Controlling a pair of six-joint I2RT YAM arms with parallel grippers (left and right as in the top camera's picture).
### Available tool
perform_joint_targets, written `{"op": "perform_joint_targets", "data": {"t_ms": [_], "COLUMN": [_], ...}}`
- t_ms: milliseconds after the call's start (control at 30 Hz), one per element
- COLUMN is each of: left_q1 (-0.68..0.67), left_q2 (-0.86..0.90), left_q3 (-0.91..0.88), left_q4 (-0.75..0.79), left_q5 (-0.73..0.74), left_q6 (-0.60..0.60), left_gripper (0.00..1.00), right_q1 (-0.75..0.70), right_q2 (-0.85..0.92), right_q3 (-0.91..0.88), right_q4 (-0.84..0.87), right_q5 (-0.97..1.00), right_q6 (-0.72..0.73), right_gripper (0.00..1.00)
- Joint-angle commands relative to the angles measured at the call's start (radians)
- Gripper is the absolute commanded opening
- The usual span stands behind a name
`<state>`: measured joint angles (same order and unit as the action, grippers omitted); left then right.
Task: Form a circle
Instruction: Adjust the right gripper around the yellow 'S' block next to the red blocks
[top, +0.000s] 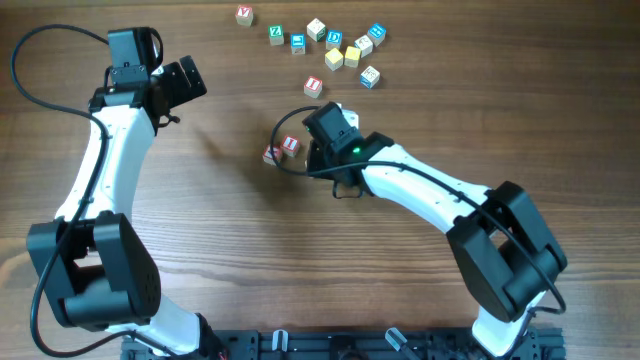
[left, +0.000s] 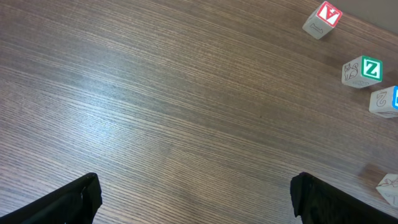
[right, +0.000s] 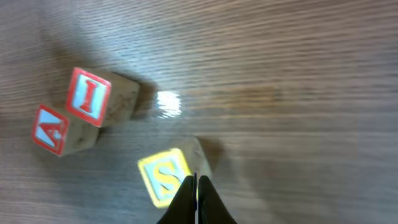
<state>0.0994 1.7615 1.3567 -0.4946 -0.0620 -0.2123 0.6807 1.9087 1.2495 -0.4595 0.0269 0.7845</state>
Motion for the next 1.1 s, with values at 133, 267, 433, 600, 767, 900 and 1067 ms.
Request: {"op": "perform_joint_targets", "data": {"t_ms": [133, 267, 433, 600, 767, 900, 1067], "left_q1": [0.002, 0.002, 0.002, 0.002, 0.002, 0.002, 0.002], "left_q2": [-0.009, -0.009, -0.009, -0.009, -0.009, -0.009, -0.009], "left_q3": [0.005, 0.005, 0.005, 0.005, 0.005, 0.005, 0.005], "left_q4": [0.000, 0.000, 0.000, 0.000, 0.000, 0.000, 0.000], "left_q5": [0.000, 0.000, 0.000, 0.000, 0.000, 0.000, 0.001], "left_q6": [-0.009, -0.009, -0.009, -0.009, -0.009, -0.009, -0.009], "left_gripper": [1.00, 1.00, 1.00, 1.00, 1.00, 1.00, 1.00], "right_q1": [0.011, 0.020, 0.021, 0.020, 0.020, 0.020, 0.018], "right_q2": [-0.021, 0.042, 0.065, 0.065, 0.065, 0.065, 0.040], "right_q3": [0.000, -0.001, -0.001, -0.001, -0.001, 0.000, 0.000], "right_q4": [-0.078, -0.075, -0.015, 0.041, 0.055, 0.032, 0.029], "right_q5": [-0.069, -0.074, -0.080, -0.016, -0.004, -0.005, -0.053], "right_q6": [0.021, 0.090, 0.075, 0.049, 0.049, 0.026, -0.004], "right_gripper": [0.04, 0.04, 0.04, 0.04, 0.04, 0.04, 0.05]}}
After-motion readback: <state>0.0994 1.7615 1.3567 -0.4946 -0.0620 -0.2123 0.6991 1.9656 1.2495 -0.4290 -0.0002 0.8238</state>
